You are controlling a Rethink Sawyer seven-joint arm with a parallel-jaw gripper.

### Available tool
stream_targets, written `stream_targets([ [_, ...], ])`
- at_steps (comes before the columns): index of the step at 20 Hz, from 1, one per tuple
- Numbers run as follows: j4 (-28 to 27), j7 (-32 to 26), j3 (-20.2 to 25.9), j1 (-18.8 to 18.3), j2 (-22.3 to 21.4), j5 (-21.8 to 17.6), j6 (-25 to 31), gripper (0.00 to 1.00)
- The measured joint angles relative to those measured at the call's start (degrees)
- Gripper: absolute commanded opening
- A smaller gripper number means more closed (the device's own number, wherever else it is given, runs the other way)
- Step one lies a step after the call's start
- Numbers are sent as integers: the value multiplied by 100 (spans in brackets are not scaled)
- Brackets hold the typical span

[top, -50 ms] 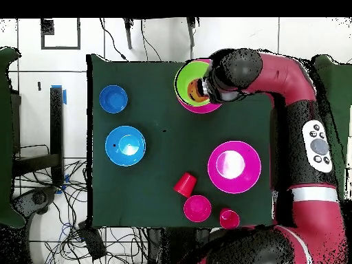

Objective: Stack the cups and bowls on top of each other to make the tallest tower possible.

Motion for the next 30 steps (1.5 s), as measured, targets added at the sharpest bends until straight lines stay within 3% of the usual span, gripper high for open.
stream_targets([
  [30,-257,0,0,59,280,0,-1,0],
])
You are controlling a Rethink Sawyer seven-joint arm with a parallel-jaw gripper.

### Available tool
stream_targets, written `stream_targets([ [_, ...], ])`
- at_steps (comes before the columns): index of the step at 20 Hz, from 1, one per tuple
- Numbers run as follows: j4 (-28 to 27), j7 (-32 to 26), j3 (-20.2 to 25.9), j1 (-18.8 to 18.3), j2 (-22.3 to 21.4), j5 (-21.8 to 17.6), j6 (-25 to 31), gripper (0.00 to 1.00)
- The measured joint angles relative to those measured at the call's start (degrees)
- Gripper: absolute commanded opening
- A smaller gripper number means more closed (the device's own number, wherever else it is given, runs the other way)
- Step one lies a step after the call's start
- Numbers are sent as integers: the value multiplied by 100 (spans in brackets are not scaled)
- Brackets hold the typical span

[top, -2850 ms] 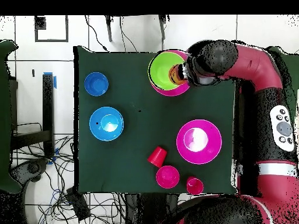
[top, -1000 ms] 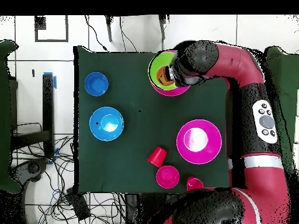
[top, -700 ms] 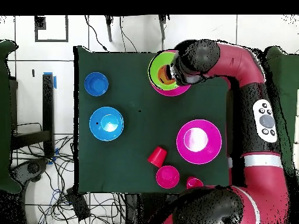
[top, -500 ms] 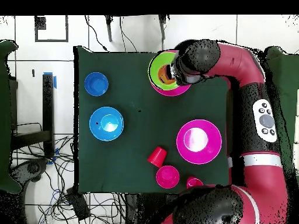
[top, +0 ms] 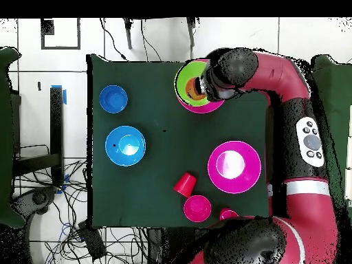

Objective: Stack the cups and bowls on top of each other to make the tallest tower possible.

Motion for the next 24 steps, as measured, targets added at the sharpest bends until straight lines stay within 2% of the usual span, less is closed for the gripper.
stream_targets([
  [9,-33,0,0,0,136,-1,0,0],
  [24,-455,0,1,-21,568,-2,0,0],
])
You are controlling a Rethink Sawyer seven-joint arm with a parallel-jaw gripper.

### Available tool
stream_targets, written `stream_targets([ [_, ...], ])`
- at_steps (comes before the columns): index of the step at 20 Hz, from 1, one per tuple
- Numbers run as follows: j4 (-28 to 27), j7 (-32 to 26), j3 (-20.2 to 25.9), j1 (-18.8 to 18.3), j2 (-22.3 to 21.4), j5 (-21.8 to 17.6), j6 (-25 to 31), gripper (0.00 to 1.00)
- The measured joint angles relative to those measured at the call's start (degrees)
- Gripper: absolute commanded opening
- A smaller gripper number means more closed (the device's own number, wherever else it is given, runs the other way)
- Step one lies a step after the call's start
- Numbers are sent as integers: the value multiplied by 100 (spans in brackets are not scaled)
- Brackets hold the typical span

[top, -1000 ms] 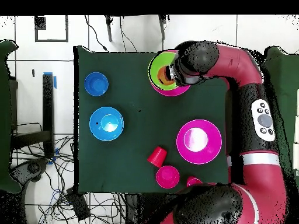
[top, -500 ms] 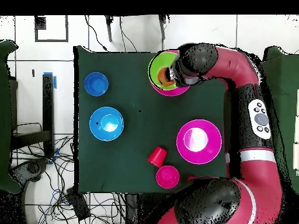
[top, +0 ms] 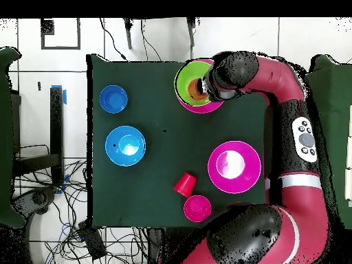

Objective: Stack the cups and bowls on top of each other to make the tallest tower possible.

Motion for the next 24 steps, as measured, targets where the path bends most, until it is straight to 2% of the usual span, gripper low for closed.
stream_targets([
  [6,-212,0,0,-2,93,0,0,0],
  [24,-221,0,0,27,-49,0,0,0],
])
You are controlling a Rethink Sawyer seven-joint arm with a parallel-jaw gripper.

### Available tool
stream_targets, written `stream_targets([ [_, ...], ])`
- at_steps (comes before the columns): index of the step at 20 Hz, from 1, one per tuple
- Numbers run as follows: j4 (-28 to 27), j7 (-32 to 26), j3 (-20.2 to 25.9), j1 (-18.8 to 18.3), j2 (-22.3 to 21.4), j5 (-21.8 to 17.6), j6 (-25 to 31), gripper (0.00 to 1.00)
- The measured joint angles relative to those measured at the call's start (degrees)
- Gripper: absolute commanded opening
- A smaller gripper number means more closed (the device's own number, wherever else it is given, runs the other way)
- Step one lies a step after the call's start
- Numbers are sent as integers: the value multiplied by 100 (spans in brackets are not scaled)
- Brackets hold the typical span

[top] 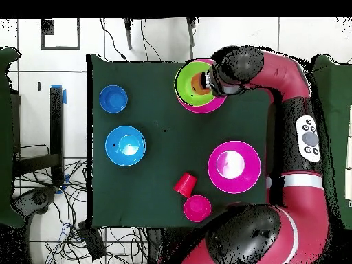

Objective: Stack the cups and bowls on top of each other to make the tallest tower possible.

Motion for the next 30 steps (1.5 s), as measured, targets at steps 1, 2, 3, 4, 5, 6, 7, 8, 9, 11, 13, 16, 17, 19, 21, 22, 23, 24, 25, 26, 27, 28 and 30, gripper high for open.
stream_targets([
  [1,0,0,0,8,-15,0,1,0],
  [2,0,0,0,11,-19,0,1,0],
  [3,0,0,1,16,-25,0,1,0],
  [4,0,0,1,20,-26,0,0,0],
  [5,0,0,0,30,-28,0,1,0],
  [6,1,0,0,32,-28,0,1,0],
  [7,1,0,0,35,-27,0,1,0],
  [8,1,0,0,44,-28,0,1,0],
  [9,1,0,0,48,-28,0,1,0],
  [11,1,0,0,55,-28,0,1,0],
  [13,1,0,0,60,-28,0,1,0],
  [16,1,0,0,69,-24,0,1,0],
  [17,0,0,0,72,-22,0,1,0],
  [19,0,0,0,85,-14,0,1,0],
  [21,0,0,0,94,-8,0,1,0],
  [22,0,0,0,103,-1,0,1,0],
  [23,0,0,0,108,4,0,1,0],
  [24,0,0,1,117,11,0,1,0],
  [25,0,0,0,122,18,0,0,0],
  [26,0,0,0,127,28,0,0,0],
  [27,1,0,1,132,38,0,1,0],
  [28,1,0,1,137,48,0,1,0],
  [30,1,0,0,137,64,0,1,0],
])
